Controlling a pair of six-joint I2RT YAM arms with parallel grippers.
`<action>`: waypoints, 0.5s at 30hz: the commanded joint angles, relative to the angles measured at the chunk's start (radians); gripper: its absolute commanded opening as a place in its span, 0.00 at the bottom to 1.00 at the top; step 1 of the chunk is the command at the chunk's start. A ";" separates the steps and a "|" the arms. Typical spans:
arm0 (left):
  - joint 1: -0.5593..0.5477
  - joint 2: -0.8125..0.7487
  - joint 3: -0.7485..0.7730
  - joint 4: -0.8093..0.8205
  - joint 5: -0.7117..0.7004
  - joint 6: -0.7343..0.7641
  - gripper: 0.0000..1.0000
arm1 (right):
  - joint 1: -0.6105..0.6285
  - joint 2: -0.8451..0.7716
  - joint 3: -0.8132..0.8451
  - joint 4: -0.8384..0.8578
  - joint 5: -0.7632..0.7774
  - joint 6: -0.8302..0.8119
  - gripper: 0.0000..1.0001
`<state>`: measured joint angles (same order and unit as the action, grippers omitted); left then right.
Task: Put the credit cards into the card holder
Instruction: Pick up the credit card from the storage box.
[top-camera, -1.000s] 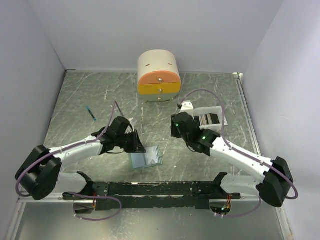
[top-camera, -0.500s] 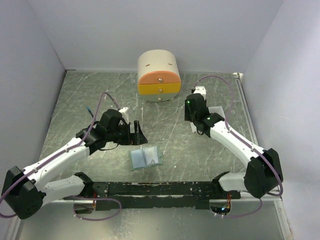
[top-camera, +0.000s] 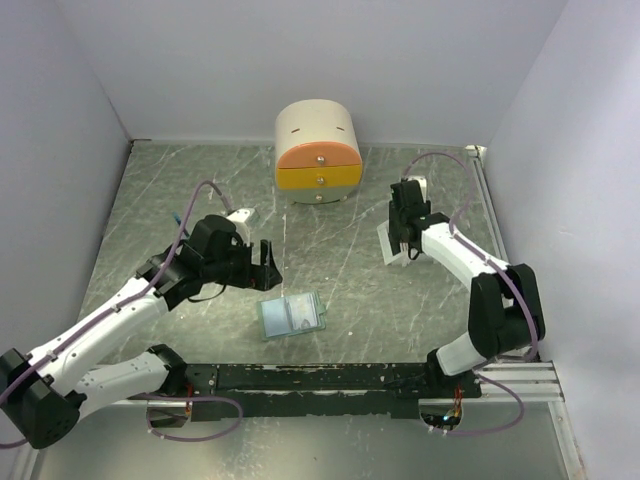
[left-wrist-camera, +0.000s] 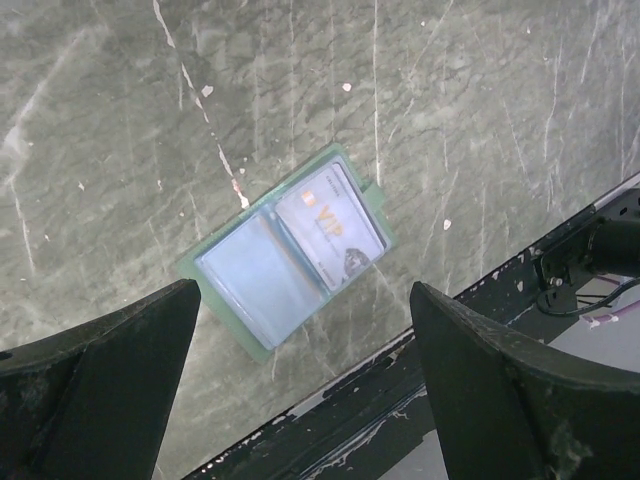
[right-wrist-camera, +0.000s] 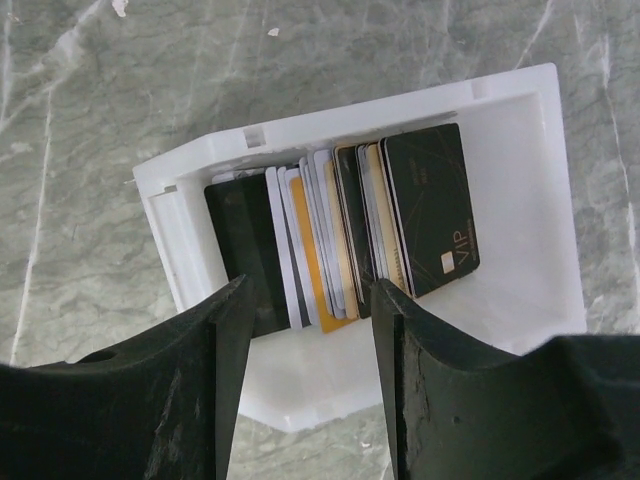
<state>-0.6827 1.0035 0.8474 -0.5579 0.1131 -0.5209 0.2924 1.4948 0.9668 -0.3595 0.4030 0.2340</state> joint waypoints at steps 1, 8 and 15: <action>-0.002 -0.023 0.002 -0.024 -0.043 0.047 0.99 | -0.019 0.063 0.053 0.024 -0.004 -0.028 0.51; 0.002 -0.041 0.005 -0.033 -0.045 0.057 0.99 | -0.023 0.162 0.092 0.036 0.037 -0.032 0.54; 0.084 -0.050 0.000 -0.011 0.043 0.083 0.99 | -0.022 0.224 0.091 0.086 0.093 -0.068 0.54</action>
<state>-0.6434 0.9665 0.8459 -0.5751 0.1024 -0.4702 0.2760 1.6878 1.0370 -0.3187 0.4442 0.1963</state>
